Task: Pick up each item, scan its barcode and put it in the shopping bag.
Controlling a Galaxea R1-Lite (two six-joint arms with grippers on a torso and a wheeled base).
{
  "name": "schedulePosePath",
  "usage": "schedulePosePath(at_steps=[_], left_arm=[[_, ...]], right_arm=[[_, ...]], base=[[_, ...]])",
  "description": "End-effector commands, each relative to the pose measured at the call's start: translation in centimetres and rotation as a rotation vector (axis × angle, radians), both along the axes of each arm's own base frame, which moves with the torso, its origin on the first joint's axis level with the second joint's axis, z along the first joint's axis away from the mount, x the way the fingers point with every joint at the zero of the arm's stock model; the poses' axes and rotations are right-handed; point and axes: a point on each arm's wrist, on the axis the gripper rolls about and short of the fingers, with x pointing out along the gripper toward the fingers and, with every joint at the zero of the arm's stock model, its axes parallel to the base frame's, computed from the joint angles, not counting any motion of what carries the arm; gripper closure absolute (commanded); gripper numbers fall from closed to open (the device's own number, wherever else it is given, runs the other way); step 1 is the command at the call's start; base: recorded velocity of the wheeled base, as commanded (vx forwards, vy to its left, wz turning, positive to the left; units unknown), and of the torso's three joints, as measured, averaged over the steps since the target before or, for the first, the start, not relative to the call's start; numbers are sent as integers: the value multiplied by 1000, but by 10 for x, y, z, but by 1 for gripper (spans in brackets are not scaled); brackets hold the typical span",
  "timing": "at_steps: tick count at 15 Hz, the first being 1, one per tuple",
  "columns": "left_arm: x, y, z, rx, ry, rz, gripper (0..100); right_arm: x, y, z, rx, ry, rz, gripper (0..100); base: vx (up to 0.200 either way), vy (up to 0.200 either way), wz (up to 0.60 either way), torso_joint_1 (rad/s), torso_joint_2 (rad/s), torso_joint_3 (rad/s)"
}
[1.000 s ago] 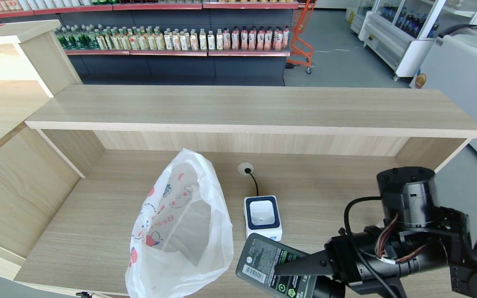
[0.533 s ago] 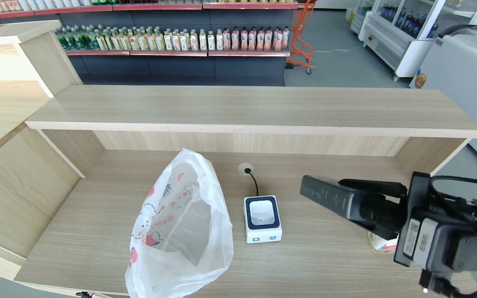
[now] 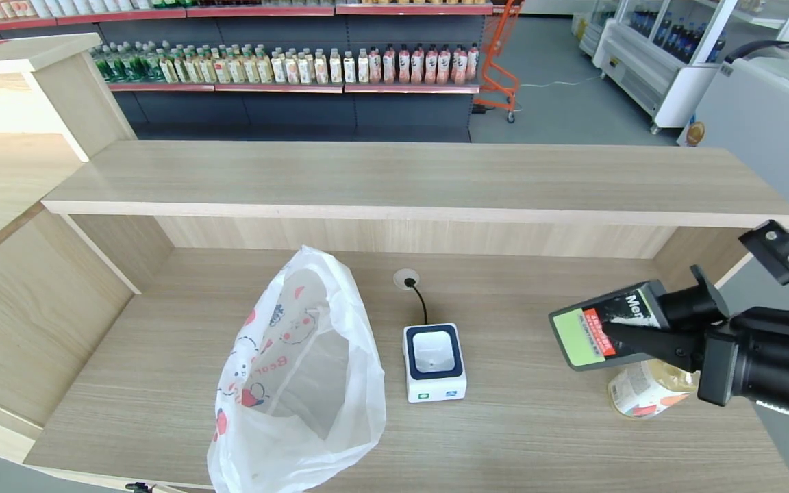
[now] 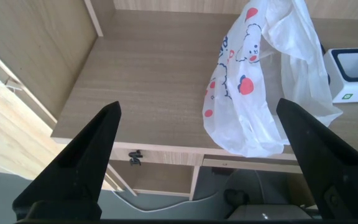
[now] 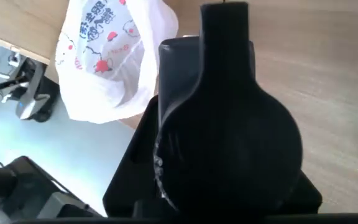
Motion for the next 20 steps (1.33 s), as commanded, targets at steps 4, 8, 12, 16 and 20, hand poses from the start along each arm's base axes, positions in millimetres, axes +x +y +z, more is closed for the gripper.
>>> schedulePosePath(at_steps=[4, 8, 12, 16, 20], left_arm=[[0, 0, 0, 0, 0, 0, 0], [0, 0, 0, -2, 0, 0, 0], [0, 0, 0, 1, 0, -1, 0], [0, 0, 0, 1, 0, 0, 0], [0, 0, 0, -2, 0, -1, 0]], right_arm=[[36, 14, -38, 86, 322, 33, 100], [56, 24, -48, 94, 387, 53, 100], [57, 25, -47, 123, 407, 58, 100], [59, 26, -50, 119, 419, 59, 100], [70, 30, -47, 130, 387, 59, 100]], base=[[0, 0, 0, 0, 0, 0], [0, 0, 0, 0, 0, 0], [0, 0, 0, 0, 0, 0], [0, 0, 0, 0, 0, 0], [0, 200, 0, -1, 1, 2]])
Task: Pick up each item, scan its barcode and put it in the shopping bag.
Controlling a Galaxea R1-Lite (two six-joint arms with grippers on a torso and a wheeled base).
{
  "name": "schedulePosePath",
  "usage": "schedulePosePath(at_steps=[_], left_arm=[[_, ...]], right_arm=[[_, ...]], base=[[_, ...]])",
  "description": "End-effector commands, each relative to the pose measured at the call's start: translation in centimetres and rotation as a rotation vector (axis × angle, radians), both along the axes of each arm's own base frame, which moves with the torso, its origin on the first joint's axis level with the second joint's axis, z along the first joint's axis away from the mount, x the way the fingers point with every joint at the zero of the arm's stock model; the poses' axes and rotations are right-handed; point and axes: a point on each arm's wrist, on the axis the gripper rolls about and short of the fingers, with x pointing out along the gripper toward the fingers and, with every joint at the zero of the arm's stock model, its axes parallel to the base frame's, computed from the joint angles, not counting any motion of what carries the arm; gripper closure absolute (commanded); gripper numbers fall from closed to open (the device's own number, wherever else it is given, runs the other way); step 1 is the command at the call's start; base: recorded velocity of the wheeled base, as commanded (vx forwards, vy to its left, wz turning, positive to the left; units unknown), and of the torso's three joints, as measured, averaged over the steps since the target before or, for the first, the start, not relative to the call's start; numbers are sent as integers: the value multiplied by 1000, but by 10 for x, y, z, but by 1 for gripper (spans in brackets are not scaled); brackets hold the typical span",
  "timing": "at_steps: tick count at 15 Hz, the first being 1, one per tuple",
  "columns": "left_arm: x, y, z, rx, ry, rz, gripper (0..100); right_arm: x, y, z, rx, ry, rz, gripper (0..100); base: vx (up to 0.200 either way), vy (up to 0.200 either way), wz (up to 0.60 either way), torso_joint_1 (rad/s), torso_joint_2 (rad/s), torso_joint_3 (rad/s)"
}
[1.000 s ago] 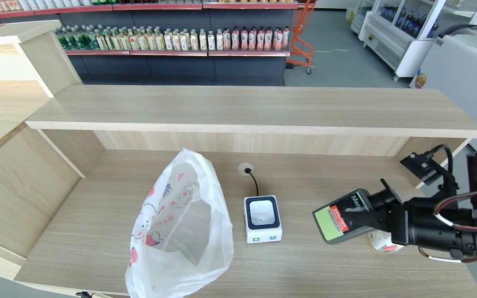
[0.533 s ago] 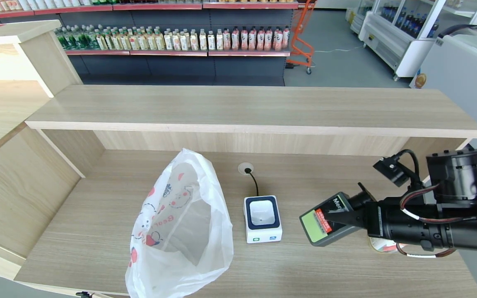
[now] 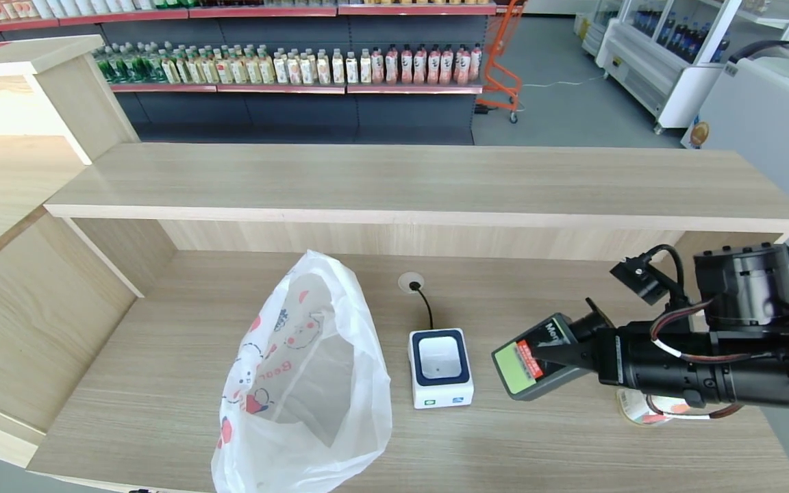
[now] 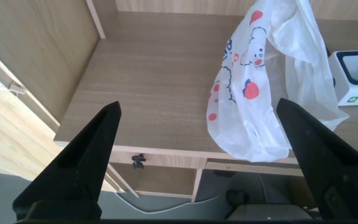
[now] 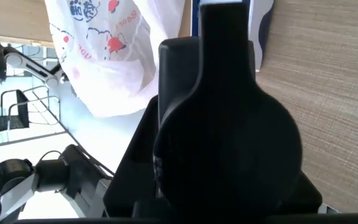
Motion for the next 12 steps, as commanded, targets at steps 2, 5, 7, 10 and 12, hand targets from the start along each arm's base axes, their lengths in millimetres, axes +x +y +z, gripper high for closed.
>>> schedulePosePath(at_steps=[2, 5, 7, 10, 12], left_arm=[[0, 0, 0, -1, 0, 1, 0], [0, 0, 0, 4, 0, 1, 0], [0, 0, 0, 2, 0, 1, 0], [0, 0, 0, 4, 0, 1, 0], [0, 0, 0, 5, 0, 1, 0]], right_arm=[[16, 5, 2, 1, -15, -6, 100], [32, 10, -5, -30, -10, -36, 100], [48, 14, -16, -108, -30, -55, 100], [62, 19, -24, -134, -35, -40, 100], [69, 23, -30, -136, -20, -32, 100]], base=[[0, 200, 0, 19, -3, 0], [0, 133, 0, -2, 0, 2], [0, 0, 0, 0, 0, 0], [0, 0, 0, 0, 0, 0], [0, 0, 0, 0, 0, 0]])
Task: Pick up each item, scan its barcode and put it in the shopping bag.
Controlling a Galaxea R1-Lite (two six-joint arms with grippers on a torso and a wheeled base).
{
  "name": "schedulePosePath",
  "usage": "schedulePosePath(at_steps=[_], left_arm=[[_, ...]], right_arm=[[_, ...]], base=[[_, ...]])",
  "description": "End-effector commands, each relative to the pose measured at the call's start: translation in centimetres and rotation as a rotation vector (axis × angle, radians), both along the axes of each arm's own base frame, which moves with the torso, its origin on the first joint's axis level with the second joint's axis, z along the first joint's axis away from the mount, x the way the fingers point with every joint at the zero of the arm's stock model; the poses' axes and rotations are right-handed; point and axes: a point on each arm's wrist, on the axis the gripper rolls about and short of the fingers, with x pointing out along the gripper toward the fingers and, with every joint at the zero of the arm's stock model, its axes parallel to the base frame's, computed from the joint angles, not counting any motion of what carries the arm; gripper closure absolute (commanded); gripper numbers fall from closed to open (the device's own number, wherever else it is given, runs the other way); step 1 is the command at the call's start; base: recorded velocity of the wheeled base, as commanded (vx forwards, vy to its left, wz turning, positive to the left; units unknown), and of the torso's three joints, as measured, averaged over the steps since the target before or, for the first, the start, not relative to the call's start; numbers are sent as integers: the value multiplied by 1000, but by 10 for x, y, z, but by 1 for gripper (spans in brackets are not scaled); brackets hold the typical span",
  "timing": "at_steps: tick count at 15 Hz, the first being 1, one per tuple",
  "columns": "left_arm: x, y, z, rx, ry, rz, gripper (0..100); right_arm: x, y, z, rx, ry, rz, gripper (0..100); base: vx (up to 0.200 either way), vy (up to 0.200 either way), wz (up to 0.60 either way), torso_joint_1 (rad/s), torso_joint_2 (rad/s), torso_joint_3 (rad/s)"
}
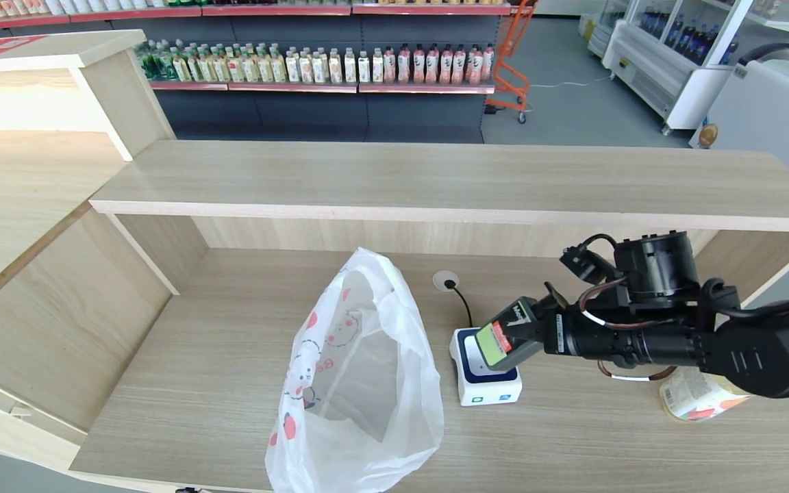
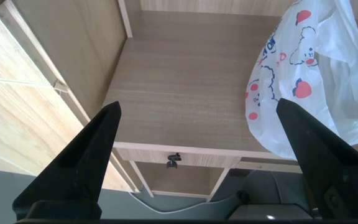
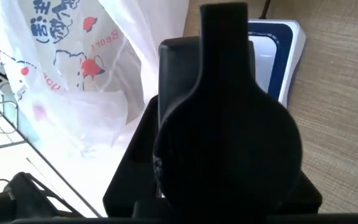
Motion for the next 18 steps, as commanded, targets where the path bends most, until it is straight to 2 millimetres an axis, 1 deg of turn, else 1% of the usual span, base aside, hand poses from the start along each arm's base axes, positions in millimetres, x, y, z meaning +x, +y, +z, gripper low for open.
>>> schedulePosePath(at_steps=[1, 3, 5, 7, 8, 14, 17, 18], left_arm=[[0, 0, 0, 0, 0, 1, 0], [0, 0, 0, 2, 0, 1, 0], [0, 0, 0, 2, 0, 1, 0], [0, 0, 0, 2, 0, 1, 0], [0, 0, 0, 2, 0, 1, 0], [0, 0, 0, 2, 0, 1, 0], [0, 0, 0, 2, 0, 1, 0], [0, 0, 0, 2, 0, 1, 0]], right_arm=[[11, 5, -14, -11, 38, 5, 100], [14, 10, -23, -24, 56, 15, 100], [18, 12, -28, -35, 29, 32, 100], [27, 15, -40, -47, 10, 41, 100], [30, 16, -41, -51, 7, 42, 100], [30, 16, -46, -59, 21, 44, 100], [30, 17, -46, -57, 18, 47, 100], [30, 18, -42, -51, 6, 50, 100]], base=[[0, 0, 0, 0, 0, 0], [0, 0, 0, 0, 0, 0], [0, 0, 0, 0, 0, 0], [0, 0, 0, 0, 0, 0], [0, 0, 0, 0, 0, 0], [0, 0, 0, 0, 0, 0], [0, 0, 0, 0, 0, 0], [0, 0, 0, 0, 0, 0]])
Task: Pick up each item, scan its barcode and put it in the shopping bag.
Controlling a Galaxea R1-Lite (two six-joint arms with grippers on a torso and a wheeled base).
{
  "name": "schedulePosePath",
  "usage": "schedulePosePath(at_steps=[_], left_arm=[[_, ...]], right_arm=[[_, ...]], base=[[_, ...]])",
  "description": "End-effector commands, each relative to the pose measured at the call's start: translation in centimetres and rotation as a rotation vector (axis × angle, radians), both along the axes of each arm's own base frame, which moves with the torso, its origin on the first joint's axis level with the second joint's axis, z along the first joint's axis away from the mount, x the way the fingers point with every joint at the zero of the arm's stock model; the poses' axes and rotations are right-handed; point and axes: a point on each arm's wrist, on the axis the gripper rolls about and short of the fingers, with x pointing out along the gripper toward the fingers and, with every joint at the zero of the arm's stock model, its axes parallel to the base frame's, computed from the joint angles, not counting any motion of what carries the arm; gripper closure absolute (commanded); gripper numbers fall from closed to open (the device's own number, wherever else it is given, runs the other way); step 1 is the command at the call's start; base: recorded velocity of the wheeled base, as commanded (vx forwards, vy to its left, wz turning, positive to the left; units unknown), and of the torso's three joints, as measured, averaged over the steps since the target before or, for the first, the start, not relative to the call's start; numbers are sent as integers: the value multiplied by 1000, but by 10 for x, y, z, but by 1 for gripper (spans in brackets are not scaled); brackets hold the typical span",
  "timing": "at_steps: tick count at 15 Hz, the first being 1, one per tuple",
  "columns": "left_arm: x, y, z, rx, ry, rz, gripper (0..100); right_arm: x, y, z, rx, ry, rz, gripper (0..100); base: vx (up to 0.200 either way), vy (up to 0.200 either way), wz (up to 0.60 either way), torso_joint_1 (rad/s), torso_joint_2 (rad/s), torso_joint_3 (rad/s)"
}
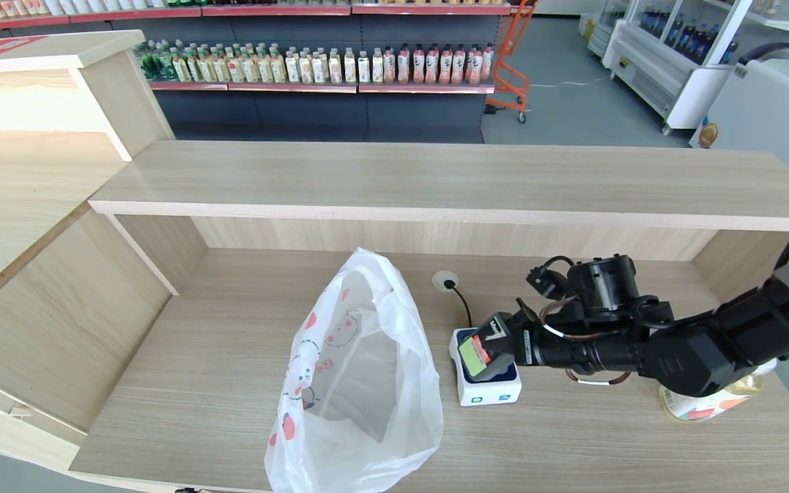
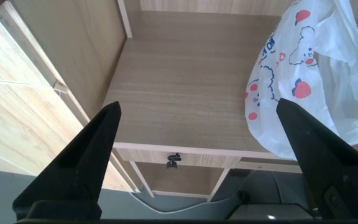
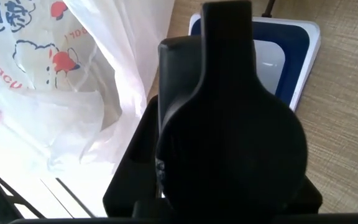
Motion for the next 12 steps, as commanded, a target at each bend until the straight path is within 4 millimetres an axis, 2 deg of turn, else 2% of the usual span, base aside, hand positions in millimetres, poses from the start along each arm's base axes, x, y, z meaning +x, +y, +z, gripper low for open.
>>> schedulePosePath(at_steps=[1, 4, 6, 8, 12], left_arm=[[0, 0, 0, 0, 0, 0, 0], [0, 0, 0, -1, 0, 0, 0], [0, 0, 0, -1, 0, 0, 0], [0, 0, 0, -4, 0, 0, 0], [0, 0, 0, -7, 0, 0, 0]], right_arm=[[-1, 5, 19, 36, -46, 10, 100], [-23, -2, 65, 119, -134, -10, 100], [-46, -13, 80, 86, -214, 16, 100], [-65, -23, 85, 53, -262, 45, 100], [-81, -28, 86, 77, -250, 81, 100]], base=[[0, 0, 0, 0, 0, 0], [0, 0, 0, 0, 0, 0], [0, 0, 0, 0, 0, 0], [0, 0, 0, 0, 0, 0], [0, 200, 0, -1, 1, 4]])
